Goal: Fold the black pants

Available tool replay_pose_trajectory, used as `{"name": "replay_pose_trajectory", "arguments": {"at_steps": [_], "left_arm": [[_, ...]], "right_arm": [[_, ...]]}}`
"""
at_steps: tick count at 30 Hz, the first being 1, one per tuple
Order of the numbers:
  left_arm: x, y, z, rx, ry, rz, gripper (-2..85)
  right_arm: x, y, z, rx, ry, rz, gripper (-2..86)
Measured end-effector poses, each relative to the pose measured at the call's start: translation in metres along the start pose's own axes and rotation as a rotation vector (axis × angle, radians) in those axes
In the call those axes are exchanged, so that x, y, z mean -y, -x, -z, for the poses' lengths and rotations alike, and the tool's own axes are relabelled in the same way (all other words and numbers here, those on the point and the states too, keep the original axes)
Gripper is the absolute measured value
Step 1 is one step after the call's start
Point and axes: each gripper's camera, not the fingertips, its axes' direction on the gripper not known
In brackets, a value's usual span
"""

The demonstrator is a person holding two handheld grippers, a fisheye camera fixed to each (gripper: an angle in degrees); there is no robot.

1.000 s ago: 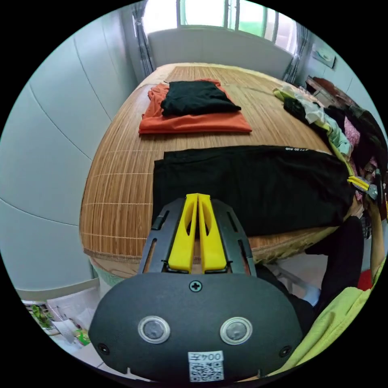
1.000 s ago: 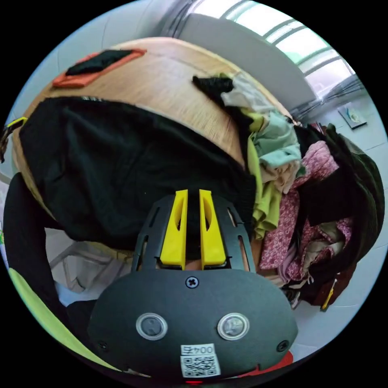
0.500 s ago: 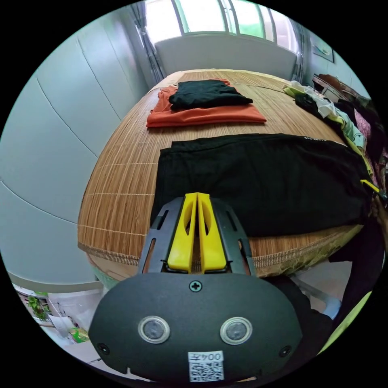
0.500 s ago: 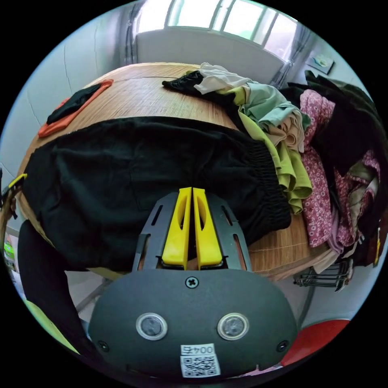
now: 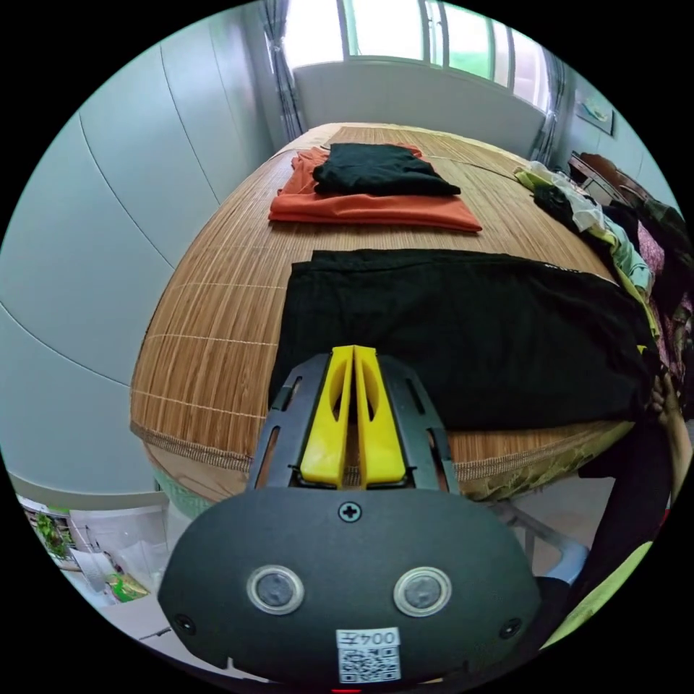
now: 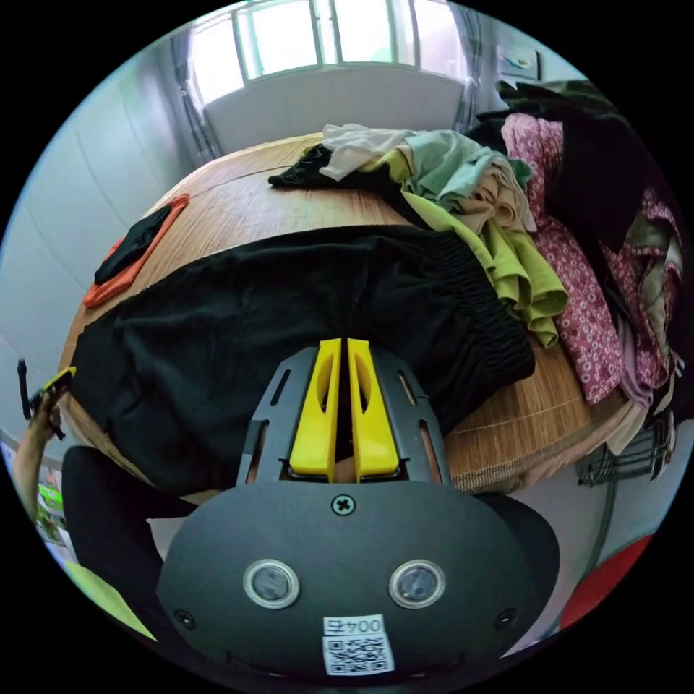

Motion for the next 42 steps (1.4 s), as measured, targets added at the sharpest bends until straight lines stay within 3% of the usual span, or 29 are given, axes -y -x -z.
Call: {"name": "replay_pose_trajectory", "arguments": {"at_steps": [3, 10, 14, 24, 31, 37, 42], "left_arm": [[-0.028, 0.019, 0.025, 0.018, -0.088, 0.142, 6.3], [-0.077, 0.029, 0.023, 0.061, -0.06, 0.224, 10.5], [-0.087, 0.015, 0.023, 0.101, -0.098, 0.199, 9.6], [-0.11, -0.013, 0.053, 0.093, -0.261, 0.155, 1.7], [-0.119, -0.058, 0.08, 0.152, -0.368, -0.05, 1.1], [-0.123, -0.099, 0.079, 0.238, -0.4, -0.225, 1.1], [-0.124, -0.103, 0.076, 0.241, -0.415, -0.241, 1.2]], "right_arm": [[-0.014, 0.014, 0.015, 0.023, -0.11, 0.098, 7.3], [-0.02, 0.087, 0.04, 0.362, -0.214, 0.155, 8.2], [-0.004, 0.179, 0.03, 0.538, -0.183, 0.27, 8.2], [0.025, 0.375, -0.009, 0.705, -0.065, 0.674, 10.9], [0.115, 0.446, -0.097, 0.975, 0.399, 0.371, 12.2], [0.143, 0.512, -0.129, 0.787, 0.497, 0.466, 13.8], [0.139, 0.551, -0.151, 0.591, 0.499, 0.564, 11.1]]}}
